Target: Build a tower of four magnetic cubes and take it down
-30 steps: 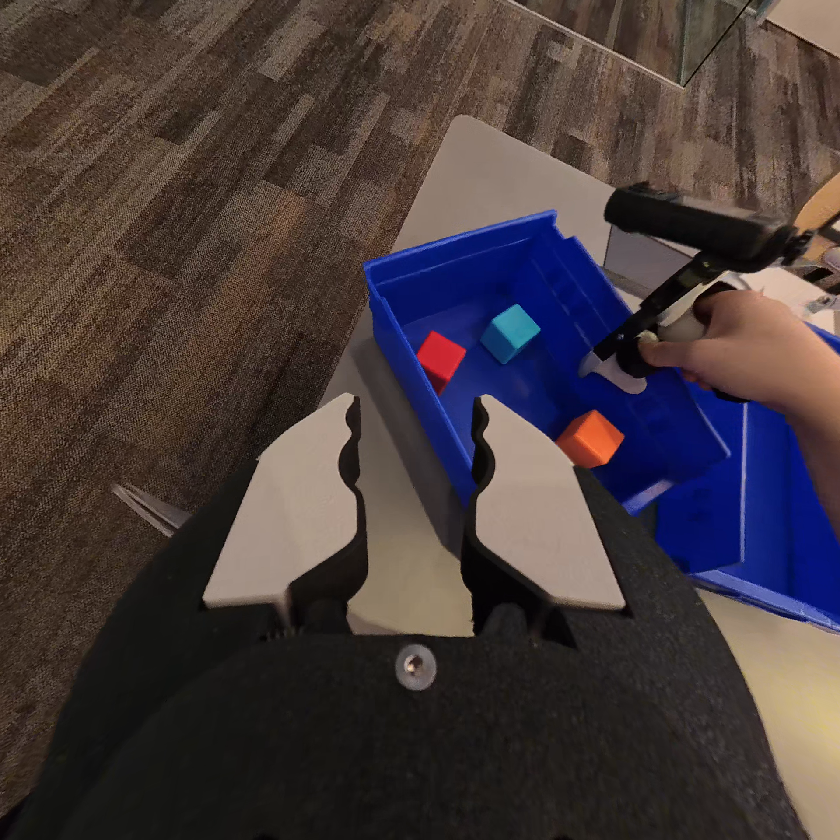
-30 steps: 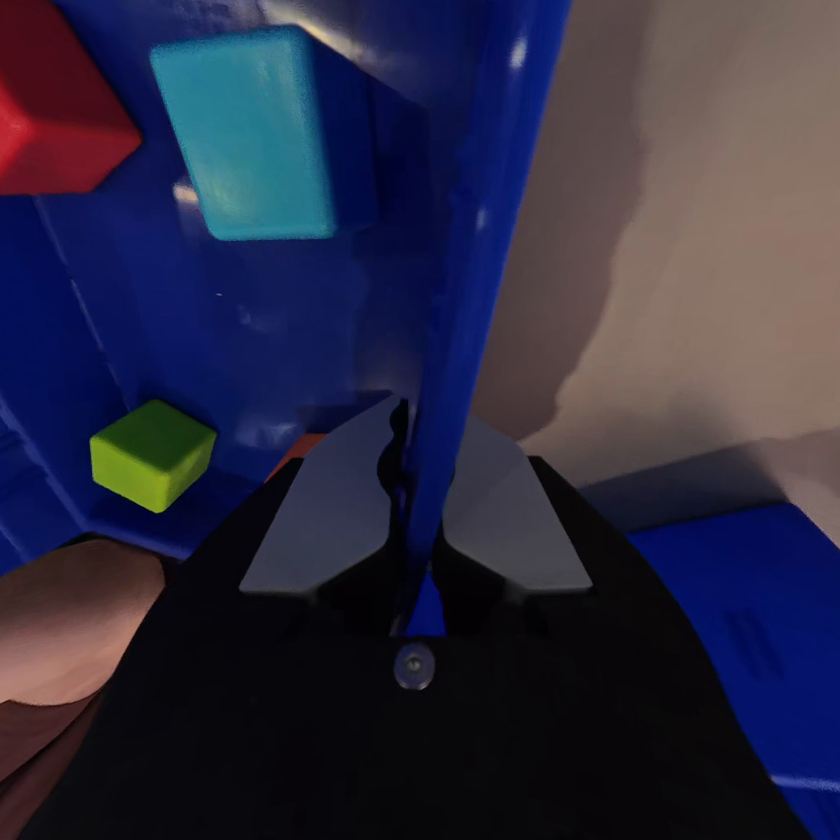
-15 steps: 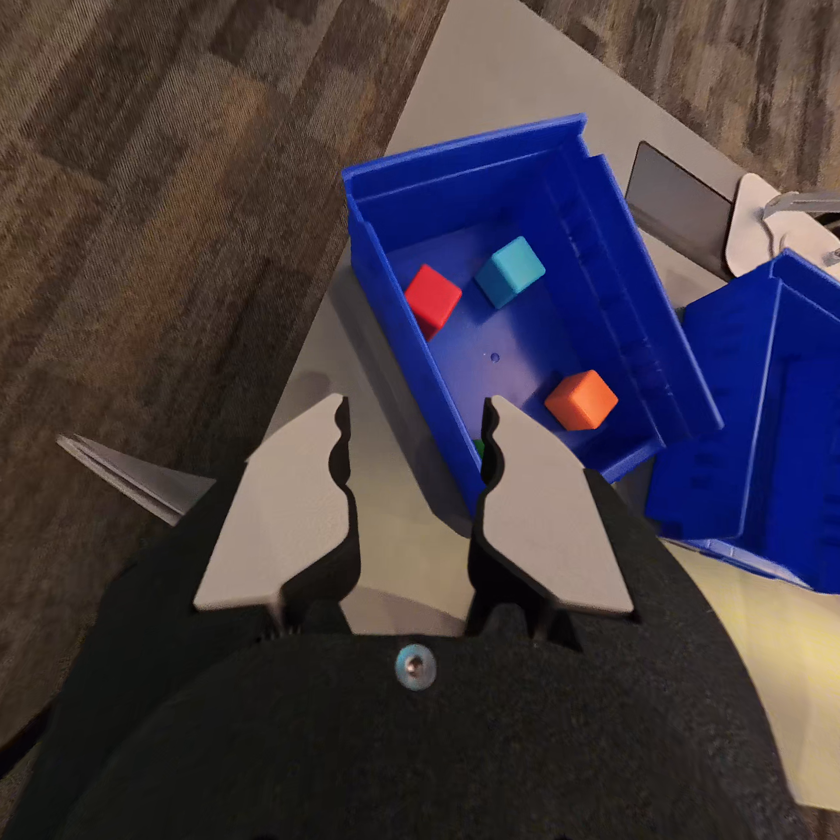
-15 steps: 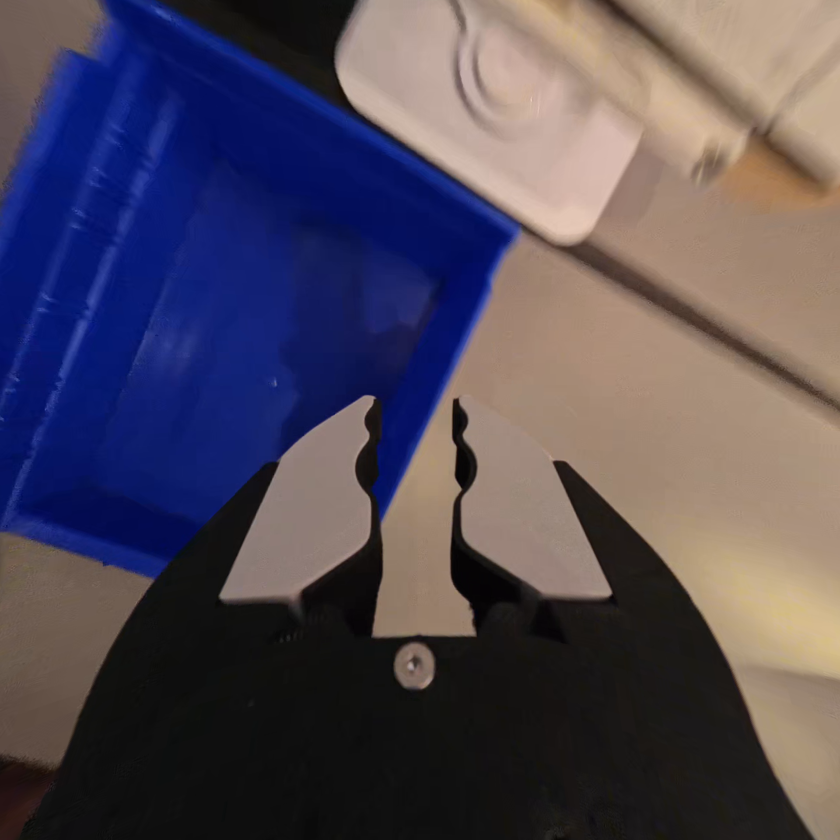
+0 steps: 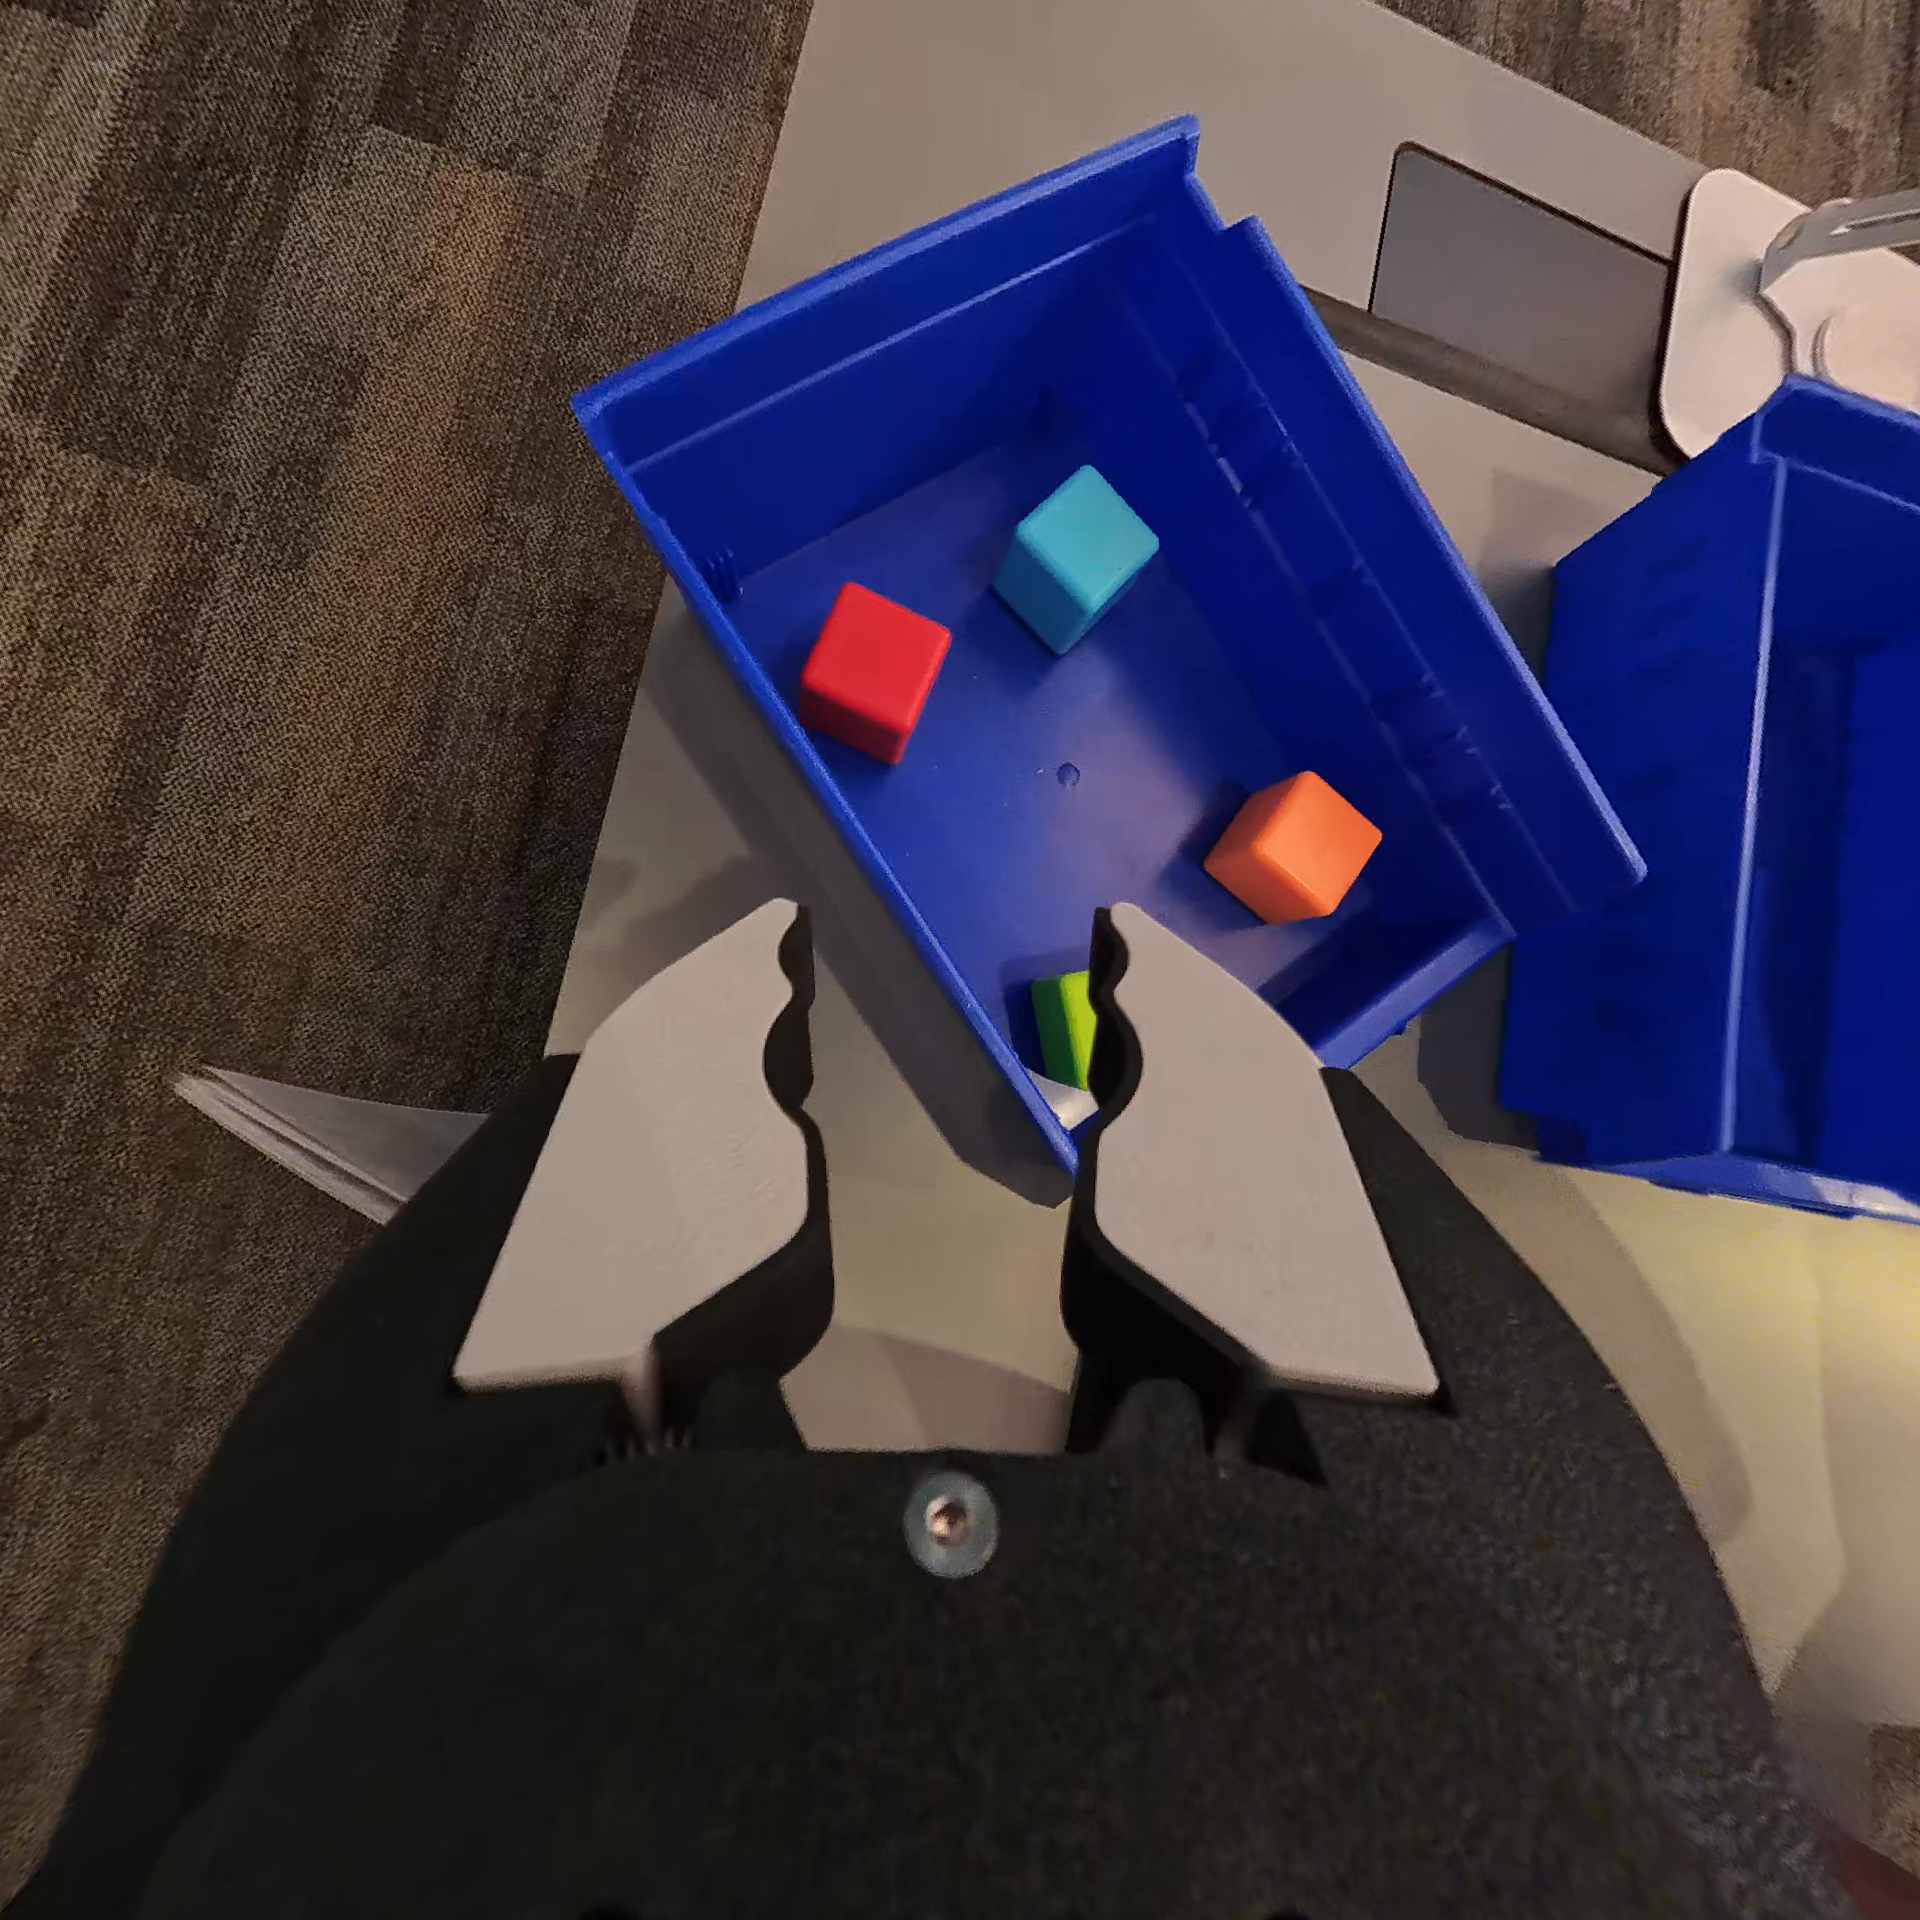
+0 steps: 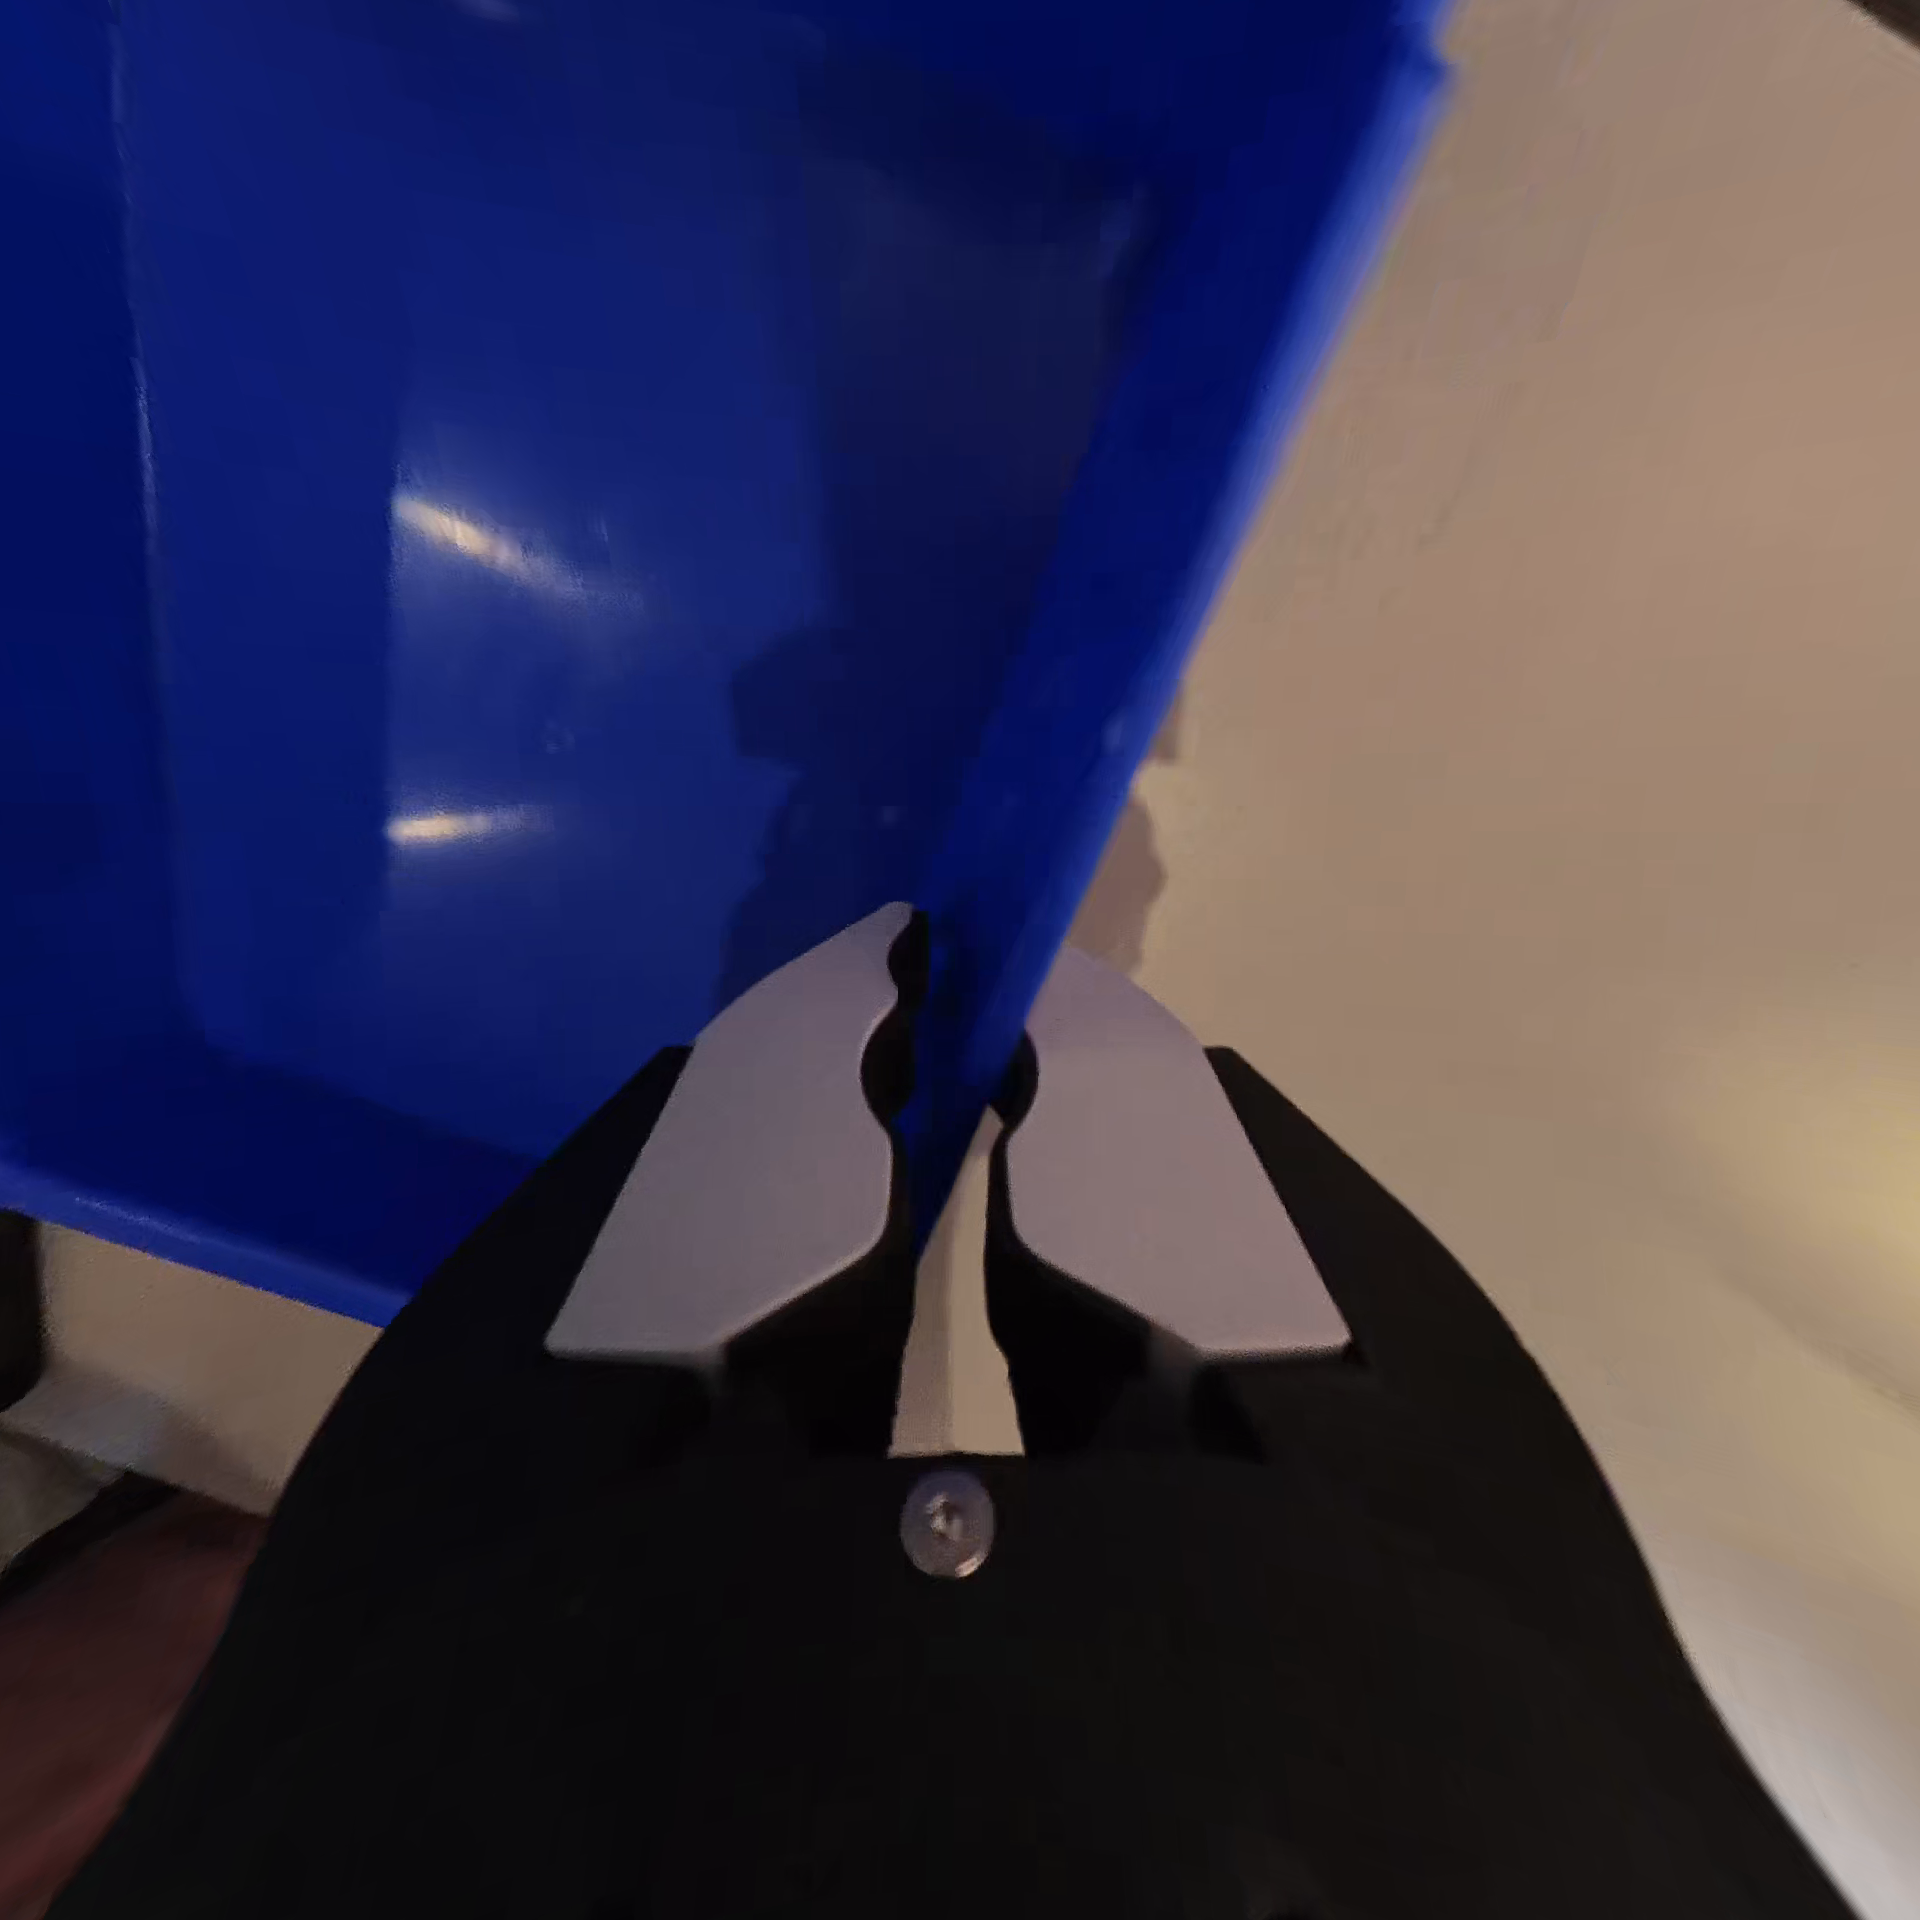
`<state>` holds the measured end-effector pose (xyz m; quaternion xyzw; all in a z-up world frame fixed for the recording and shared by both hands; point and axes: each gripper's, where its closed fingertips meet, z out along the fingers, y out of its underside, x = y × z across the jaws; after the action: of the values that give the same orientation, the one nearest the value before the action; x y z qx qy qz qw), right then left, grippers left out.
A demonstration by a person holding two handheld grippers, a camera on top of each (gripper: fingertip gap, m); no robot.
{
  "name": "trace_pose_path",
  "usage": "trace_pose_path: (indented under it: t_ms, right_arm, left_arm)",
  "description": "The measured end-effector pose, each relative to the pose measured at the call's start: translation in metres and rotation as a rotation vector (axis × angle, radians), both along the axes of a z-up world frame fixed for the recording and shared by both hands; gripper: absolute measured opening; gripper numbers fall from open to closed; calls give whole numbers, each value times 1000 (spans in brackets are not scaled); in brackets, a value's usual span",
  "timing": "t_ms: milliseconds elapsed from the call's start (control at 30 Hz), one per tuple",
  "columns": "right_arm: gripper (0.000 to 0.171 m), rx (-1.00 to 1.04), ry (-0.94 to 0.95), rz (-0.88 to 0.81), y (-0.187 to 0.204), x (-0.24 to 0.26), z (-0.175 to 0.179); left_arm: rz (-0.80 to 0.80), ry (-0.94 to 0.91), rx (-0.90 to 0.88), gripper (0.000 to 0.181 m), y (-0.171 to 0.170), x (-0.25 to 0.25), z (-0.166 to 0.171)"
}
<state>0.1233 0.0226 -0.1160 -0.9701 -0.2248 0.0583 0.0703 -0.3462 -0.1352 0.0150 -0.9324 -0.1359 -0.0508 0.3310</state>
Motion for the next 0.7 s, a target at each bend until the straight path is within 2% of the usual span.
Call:
trace_pose_path:
  t_ms: [100,233,467,700]
  right_arm:
    - [8,-46,85,-10,7,21,-1]
    - [7,-52,51,-16,14,84,-1]
    - [7,-38,79,-193,8,213,-2]
    - [7,-1,95,-322,2,306,-2]
  left_arm:
    - [-2,6,-9,46,-2,-2,-2]
    - [15,4,-12,45,-3,-6,-3]
    - [2,35,-18,42,2,0,-1]
    - [-19,88,-44,38,14,8,-3]
